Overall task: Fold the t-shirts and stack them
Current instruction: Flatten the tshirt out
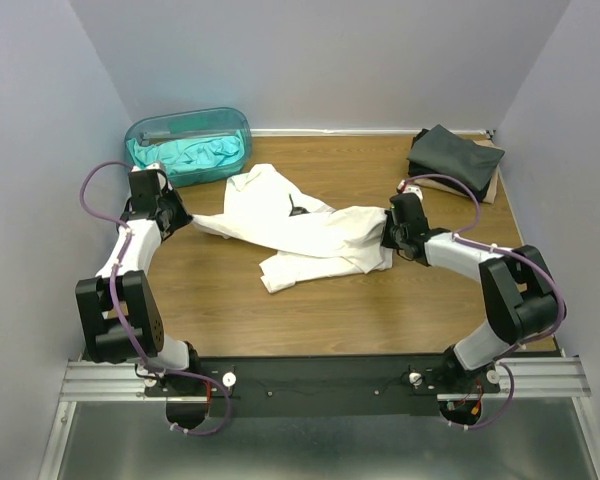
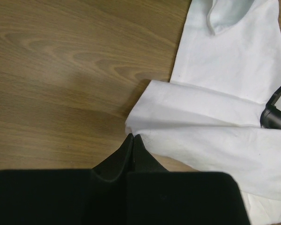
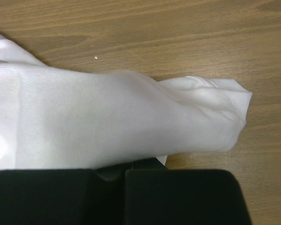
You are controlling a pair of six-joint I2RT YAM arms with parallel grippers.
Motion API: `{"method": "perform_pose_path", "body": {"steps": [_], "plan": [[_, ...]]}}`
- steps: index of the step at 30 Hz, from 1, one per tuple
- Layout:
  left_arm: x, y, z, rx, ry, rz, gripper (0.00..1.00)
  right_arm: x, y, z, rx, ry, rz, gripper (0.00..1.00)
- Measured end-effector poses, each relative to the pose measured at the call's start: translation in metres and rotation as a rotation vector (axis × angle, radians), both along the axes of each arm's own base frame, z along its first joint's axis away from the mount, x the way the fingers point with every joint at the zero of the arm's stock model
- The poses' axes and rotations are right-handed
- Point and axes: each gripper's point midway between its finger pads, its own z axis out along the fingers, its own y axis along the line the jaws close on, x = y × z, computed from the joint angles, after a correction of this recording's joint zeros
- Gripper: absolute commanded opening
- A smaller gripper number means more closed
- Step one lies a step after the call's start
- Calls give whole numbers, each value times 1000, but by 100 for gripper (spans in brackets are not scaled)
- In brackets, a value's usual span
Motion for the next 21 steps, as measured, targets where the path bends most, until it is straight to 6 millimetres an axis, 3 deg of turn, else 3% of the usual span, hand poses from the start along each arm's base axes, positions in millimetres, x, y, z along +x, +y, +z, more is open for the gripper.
{"method": "perform_pose_path", "body": {"steps": [5, 13, 18, 21], "plan": [[4, 4, 1, 8, -2, 0, 0, -1, 1, 13, 3, -24, 18, 0], [15, 13, 10, 25, -21, -1, 0, -14, -2, 83, 37, -117, 45, 0], [25, 18, 13, 39, -18, -9, 0, -23, -1, 113, 35, -87, 71, 0], [29, 22, 17, 49, -18, -12, 0, -33, 4, 146, 64, -59, 100, 0]]}}
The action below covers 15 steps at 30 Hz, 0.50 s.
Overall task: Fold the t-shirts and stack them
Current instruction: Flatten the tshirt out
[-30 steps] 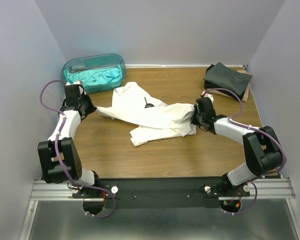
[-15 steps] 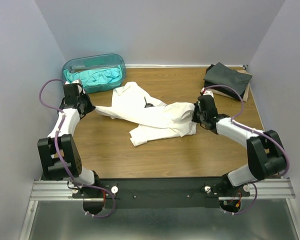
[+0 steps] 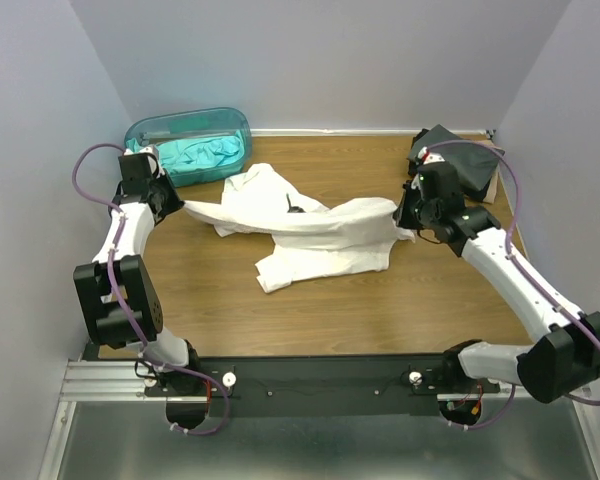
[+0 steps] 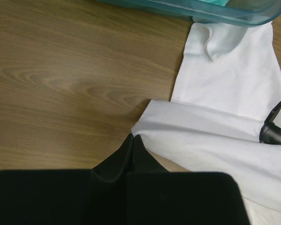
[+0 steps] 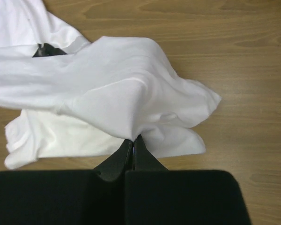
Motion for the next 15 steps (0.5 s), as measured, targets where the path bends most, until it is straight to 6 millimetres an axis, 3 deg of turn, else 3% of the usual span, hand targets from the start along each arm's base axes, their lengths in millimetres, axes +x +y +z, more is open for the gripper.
{"method": "perform_pose_path", "body": {"steps": [2, 6, 8, 11, 15], "plan": [[4, 5, 5, 7, -6, 4, 0, -6, 1, 18, 18, 1, 9, 1], [10, 12, 10, 16, -15, 9, 0, -17, 0, 33, 33, 18, 8, 21], [13, 13, 8, 16, -12, 3, 0, -22, -6, 21, 15, 64, -27, 65], [15, 12, 0, 10, 5, -10, 0, -23, -18, -15, -50, 147, -98, 71], [16, 10, -19, -6, 48, -33, 0, -38, -28, -82, -138, 325, -131, 69]]}}
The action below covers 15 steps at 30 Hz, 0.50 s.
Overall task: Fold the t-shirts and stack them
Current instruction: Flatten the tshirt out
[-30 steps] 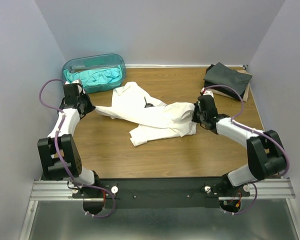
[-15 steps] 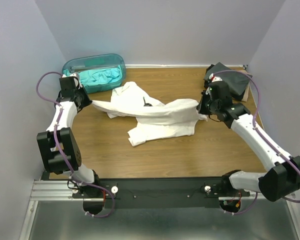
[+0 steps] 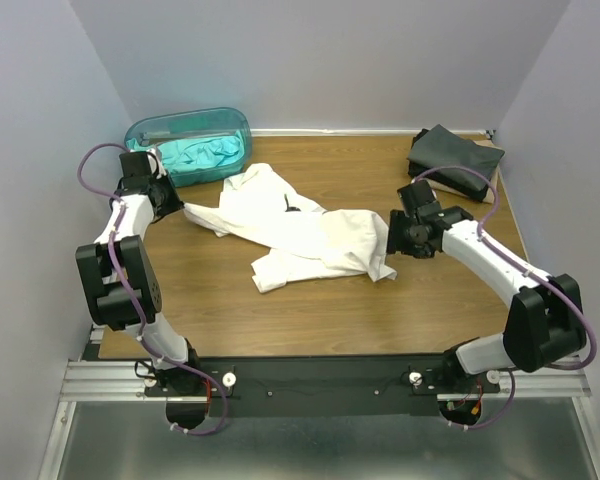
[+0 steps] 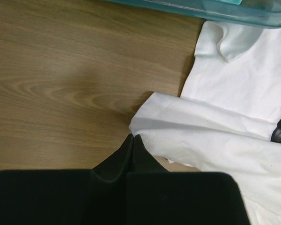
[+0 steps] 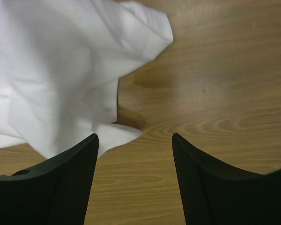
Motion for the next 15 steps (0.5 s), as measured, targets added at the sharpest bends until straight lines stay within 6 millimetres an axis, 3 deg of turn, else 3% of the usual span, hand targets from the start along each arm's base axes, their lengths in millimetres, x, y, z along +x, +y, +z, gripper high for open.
{"method": "perform_pose_path", "body": {"steps": [3, 9, 15], "plan": [[0, -1, -9, -4, 20, -17, 0, -16, 0, -24, 3, 77, 12, 68], [0, -2, -9, 0, 16, -34, 0, -41, -6, -50, -1, 140, 8, 59], [0, -3, -9, 0, 14, -44, 0, -56, -11, -66, -5, 187, -23, 58]]}}
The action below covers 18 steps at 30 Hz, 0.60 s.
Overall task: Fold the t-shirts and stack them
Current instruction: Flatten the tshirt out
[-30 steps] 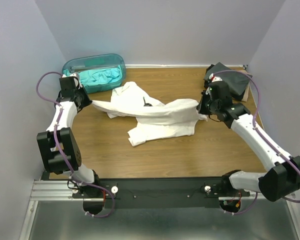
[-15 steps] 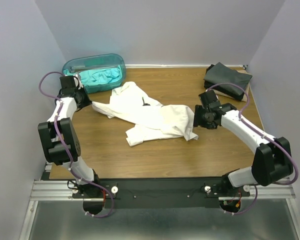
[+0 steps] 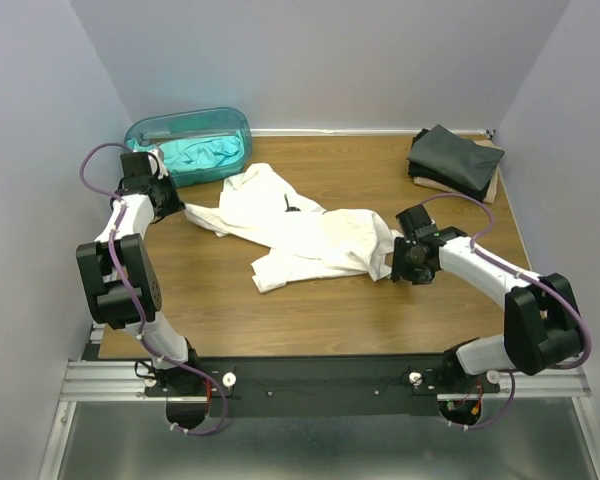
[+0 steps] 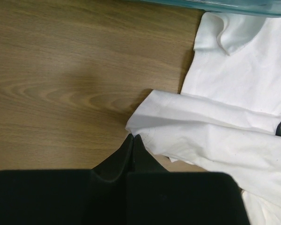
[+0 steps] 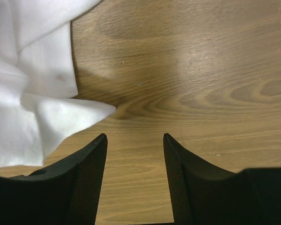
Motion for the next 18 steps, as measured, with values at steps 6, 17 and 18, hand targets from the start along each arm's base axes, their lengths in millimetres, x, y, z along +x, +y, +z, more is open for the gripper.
{"method": "perform_pose_path", "body": {"steps": [6, 17, 18], "plan": [[4, 0, 4, -1, -10, -7, 0, 8, 4, -11, 16, -25, 2, 56], [8, 0, 6, -4, -17, -13, 0, 40, 17, -19, 48, -119, 40, 50], [8, 0, 6, -4, -17, -13, 0, 42, 18, -19, 48, -129, 47, 48]]}}
